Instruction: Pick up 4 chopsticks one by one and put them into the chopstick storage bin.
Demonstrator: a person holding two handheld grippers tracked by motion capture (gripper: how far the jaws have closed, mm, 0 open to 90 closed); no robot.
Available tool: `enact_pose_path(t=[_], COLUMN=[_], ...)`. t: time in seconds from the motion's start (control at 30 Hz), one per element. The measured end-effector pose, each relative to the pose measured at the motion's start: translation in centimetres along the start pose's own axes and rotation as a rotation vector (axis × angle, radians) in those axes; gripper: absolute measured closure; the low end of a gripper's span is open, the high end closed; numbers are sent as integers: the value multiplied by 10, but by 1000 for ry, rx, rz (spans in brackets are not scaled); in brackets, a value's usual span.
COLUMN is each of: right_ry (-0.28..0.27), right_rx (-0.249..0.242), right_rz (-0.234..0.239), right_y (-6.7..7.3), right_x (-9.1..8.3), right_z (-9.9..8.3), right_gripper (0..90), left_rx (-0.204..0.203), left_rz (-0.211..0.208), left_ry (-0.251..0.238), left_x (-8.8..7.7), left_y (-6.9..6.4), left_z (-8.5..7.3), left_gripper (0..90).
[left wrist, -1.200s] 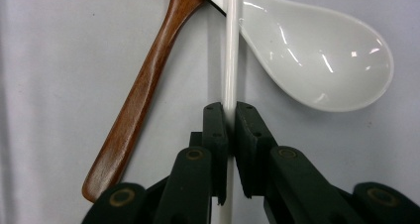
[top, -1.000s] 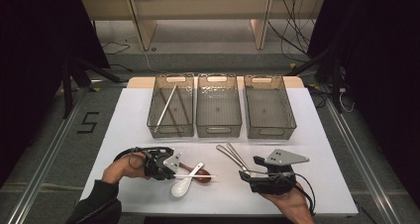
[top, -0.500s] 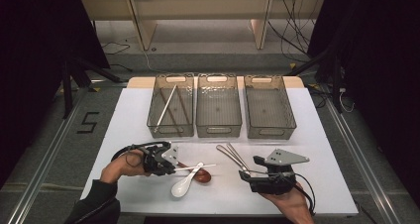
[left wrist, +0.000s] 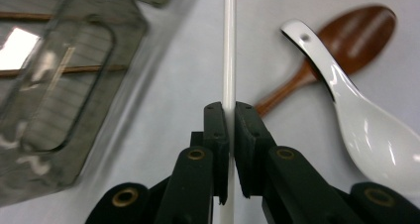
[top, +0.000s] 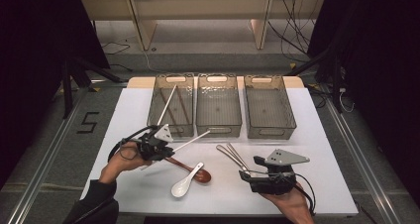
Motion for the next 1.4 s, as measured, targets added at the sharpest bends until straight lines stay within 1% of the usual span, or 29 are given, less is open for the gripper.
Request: enact_pose_path(t=[0.1, 0.13, 0.17, 0.2, 0.23, 0.27, 0.3, 0.33, 0.37, 0.4, 0.43, 0.47, 0.5, 0.53, 0.57, 0.6, 0.63, 0.67, 0.7, 0.9, 0.93, 1.0, 1.07, 1.17, 1.2, 1.3, 1.4], right_ry=[2, 0, 0, 0, -1, -2, -3, -4, -5, -5, -5, -6, -7, -8, -7, -7, -5, -6, -9, -7, -8, -8, -8, -10, -10, -8, -7], right_rx=[1, 2, 3, 3, 3, 3, 2, 2, 3, 4, 5, 4, 4, 4, 4, 4, 3, 4, 5, 6, 6, 6, 6, 7, 8, 7, 7], right_rz=[1, 0, 1, 0, 0, 0, -2, -2, -3, -3, -3, -3, -5, -5, -5, -5, -5, -4, -4, -4, -3, -2, -2, -2, -2, -1, 1], right_y=[0, 0, 0, 1, 1, 1, 1, 1, 0, 0, 0, 0, 0, 0, 0, 0, 0, 0, 0, 0, 0, 0, 0, 0, 0, 0, 0], right_x=[0, 0, 1, 1, 1, 1, 1, 1, 1, 1, 1, 1, 1, 1, 1, 1, 1, 0, 0, 1, 1, 1, 1, 1, 1, 1, 2], right_z=[0, 0, 0, 0, 0, 0, 0, 0, 0, 0, 0, 0, 1, 1, 1, 1, 1, 1, 1, 0, 1, 1, 1, 1, 1, 1, 1], right_gripper=[305, 305, 305, 305, 305, 305, 305, 305, 305, 305, 305, 305, 305, 305, 305, 305, 304, 304, 304, 300, 300, 300, 300, 300, 300, 300, 300], left_rx=[-79, -118, -118, -142, -171, -213, -234, -234, -256, -286, -286, -302, -328, -336, -336, -347, -374, -374, -388, -435, -447, -451, -448, -448, -442, -441, -436], left_rz=[11, 12, 12, 17, 24, 28, 27, 27, 29, 33, 33, 32, 19, 20, 20, 25, 32, 32, 36, 56, 65, 66, 84, 93, 103, 120, 135], left_ry=[-36, -55, -55, -65, -82, -99, -111, -111, -123, -125, -125, -136, -149, -159, -159, -170, -188, -188, -193, -212, -225, -228, -230, -234, -242, -258, -274], left_x=[-5, -8, -8, -10, -11, -15, -17, -17, -18, -21, -21, -23, -27, -28, -28, -29, -30, -30, -30, -33, -36, -37, -41, -44, -46, -50, -51], left_y=[7, 10, 10, 12, 15, 19, 21, 21, 24, 28, 28, 30, 33, 35, 35, 38, 46, 46, 50, 70, 75, 77, 83, 86, 89, 95, 101], left_z=[6, 8, 8, 10, 12, 15, 16, 16, 18, 21, 21, 23, 27, 30, 30, 33, 37, 37, 38, 50, 55, 58, 65, 71, 74, 83, 92], left_gripper=[843, 843, 843, 843, 843, 843, 843, 843, 843, 843, 843, 843, 843, 843, 843, 843, 843, 843, 843, 843, 843, 843, 843, 843, 843, 843, 842])
Point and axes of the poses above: each handheld gripper's, and its own axes: x roughly forward along the jaws, z roughly out of its top, y roughly to its left, the point moved 9 cm from there along x, roughly forward along the jaws, and after that the axes turned 14 degrees about -x, right-handed, at the moved point
